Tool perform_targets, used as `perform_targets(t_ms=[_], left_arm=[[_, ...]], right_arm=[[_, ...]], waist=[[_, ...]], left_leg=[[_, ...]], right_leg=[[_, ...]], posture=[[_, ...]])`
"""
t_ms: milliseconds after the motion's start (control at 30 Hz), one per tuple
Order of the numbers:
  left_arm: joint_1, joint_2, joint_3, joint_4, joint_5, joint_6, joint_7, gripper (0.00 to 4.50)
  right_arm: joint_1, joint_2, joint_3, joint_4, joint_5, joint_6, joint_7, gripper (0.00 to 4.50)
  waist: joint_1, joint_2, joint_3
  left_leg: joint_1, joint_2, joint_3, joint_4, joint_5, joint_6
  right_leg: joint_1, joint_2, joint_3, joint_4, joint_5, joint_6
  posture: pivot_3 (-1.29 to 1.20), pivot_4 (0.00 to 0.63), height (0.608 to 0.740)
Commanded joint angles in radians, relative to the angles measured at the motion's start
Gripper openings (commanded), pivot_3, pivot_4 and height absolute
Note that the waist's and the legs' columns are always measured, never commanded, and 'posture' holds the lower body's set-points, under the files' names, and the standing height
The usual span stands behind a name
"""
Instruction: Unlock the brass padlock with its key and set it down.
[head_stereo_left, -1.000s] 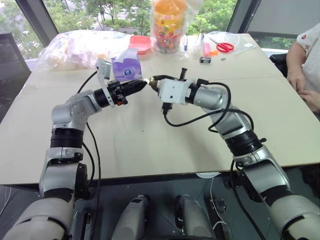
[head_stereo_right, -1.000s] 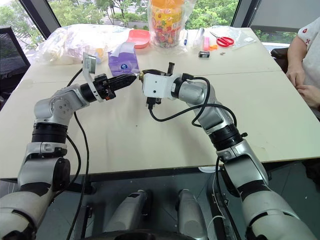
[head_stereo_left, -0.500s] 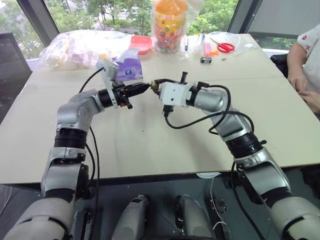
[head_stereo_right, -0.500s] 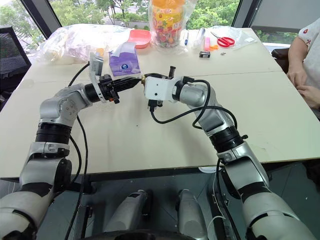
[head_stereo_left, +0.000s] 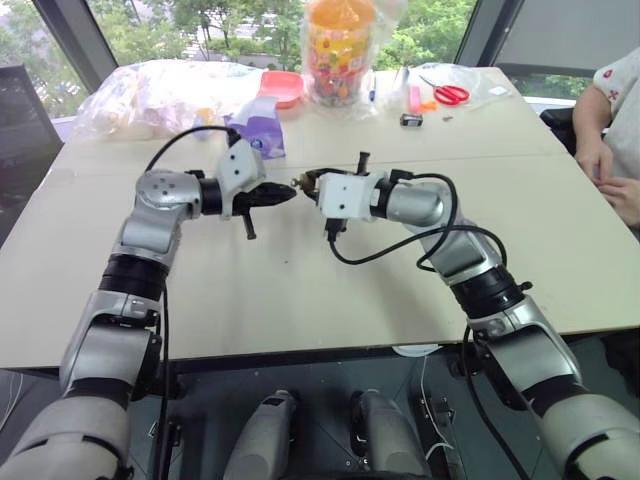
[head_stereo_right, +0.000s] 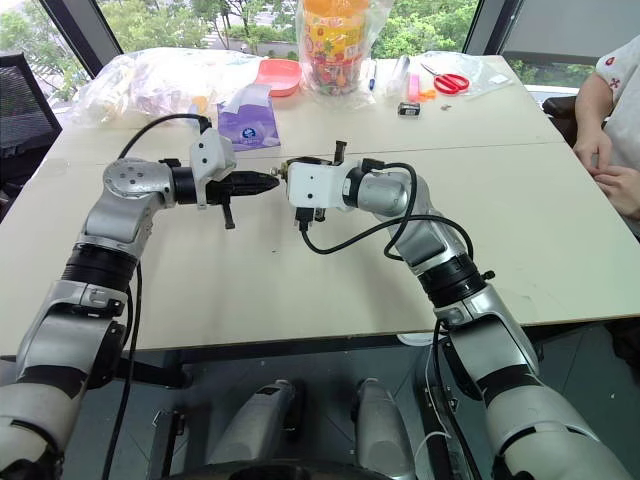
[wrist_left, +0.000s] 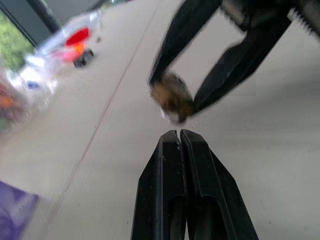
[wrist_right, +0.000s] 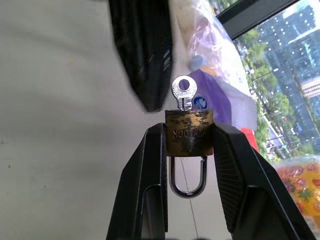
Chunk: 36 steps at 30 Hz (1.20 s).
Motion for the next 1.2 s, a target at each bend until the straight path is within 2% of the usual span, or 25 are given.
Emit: perform_targets(t_ms=[33,133,233,367,467,833,933,1033,1200], left_arm=[[-0.065,-0.002,0.094,-0.034,-0.145,0.285,-0.016,0.04],[-0.054,0.019,0.124,-0.101,-0.218,0.434,-0.044,0.89],[-0.045,0.021,0.147,-0.139,-0.241,0.490,-0.012,2.12],[-0.044,0.013,0.183,-0.165,-0.284,0.523,0.004,2.12],[-0.041,0.008,0.166,-0.169,-0.269,0.513,0.021,2.12],[-0.096,-0.057,0.138,-0.034,-0.215,0.427,0.053,2.12],[-0.114,-0.070,0.142,-0.001,-0.210,0.414,0.053,1.26],[-0.118,-0.075,0.138,0.008,-0.208,0.409,0.039,0.01],[-0.120,-0.078,0.136,0.020,-0.202,0.400,0.035,0.01]], right_arm=[[-0.035,0.005,-0.020,-0.046,0.004,-0.012,-0.019,0.70],[-0.037,0.003,-0.018,-0.049,-0.005,-0.012,-0.027,0.70],[-0.039,0.002,-0.016,-0.047,-0.011,-0.013,-0.032,0.70],[-0.042,0.007,-0.014,-0.039,-0.021,-0.017,-0.041,0.70],[-0.045,0.009,-0.011,-0.035,-0.024,-0.021,-0.047,0.70],[-0.041,0.022,-0.009,-0.061,-0.032,-0.014,-0.045,0.70],[-0.036,0.024,-0.008,-0.073,-0.034,-0.008,-0.044,0.70],[-0.029,0.025,-0.008,-0.085,-0.035,0.000,-0.043,0.70],[-0.022,0.024,-0.008,-0.094,-0.039,0.008,-0.043,0.70]], waist=[[-0.001,0.000,0.000],[-0.005,-0.001,0.000],[-0.005,-0.001,0.000],[-0.004,-0.001,0.000],[-0.004,-0.001,0.000],[-0.001,-0.001,0.000],[-0.001,-0.001,0.000],[-0.002,-0.001,0.000],[-0.002,-0.001,0.000]], left_leg=[[0.000,0.000,0.000,0.000,0.000,0.000],[0.000,0.000,0.000,0.001,0.000,0.000],[0.000,0.000,0.000,0.001,0.000,0.000],[0.000,0.000,-0.001,0.001,0.000,0.000],[0.000,0.000,0.000,0.001,0.000,0.000],[0.000,0.000,0.000,0.001,0.000,0.000],[0.000,0.000,0.000,0.001,0.000,0.000],[0.000,0.000,0.000,0.001,0.000,0.000],[0.000,0.000,0.000,0.001,0.000,0.000]], right_leg=[[0.000,0.000,0.000,0.000,0.000,0.000],[0.001,0.000,-0.001,0.000,0.000,0.000],[0.000,0.000,0.000,0.000,0.000,0.000],[0.001,0.000,0.000,0.000,0.000,0.000],[0.001,0.000,0.000,0.000,0.000,0.000],[0.001,0.000,0.000,0.000,0.000,0.000],[0.001,0.000,0.000,0.000,0.000,0.000],[0.001,0.000,0.000,0.000,0.000,0.000],[0.001,0.000,0.000,0.000,0.000,0.000]], posture=[[0.00,0.150,0.740],[0.00,0.150,0.740],[0.00,0.150,0.740],[0.00,0.150,0.740],[0.00,0.150,0.740],[0.00,0.150,0.740],[0.00,0.150,0.740],[0.00,0.150,0.740],[0.00,0.150,0.740]])
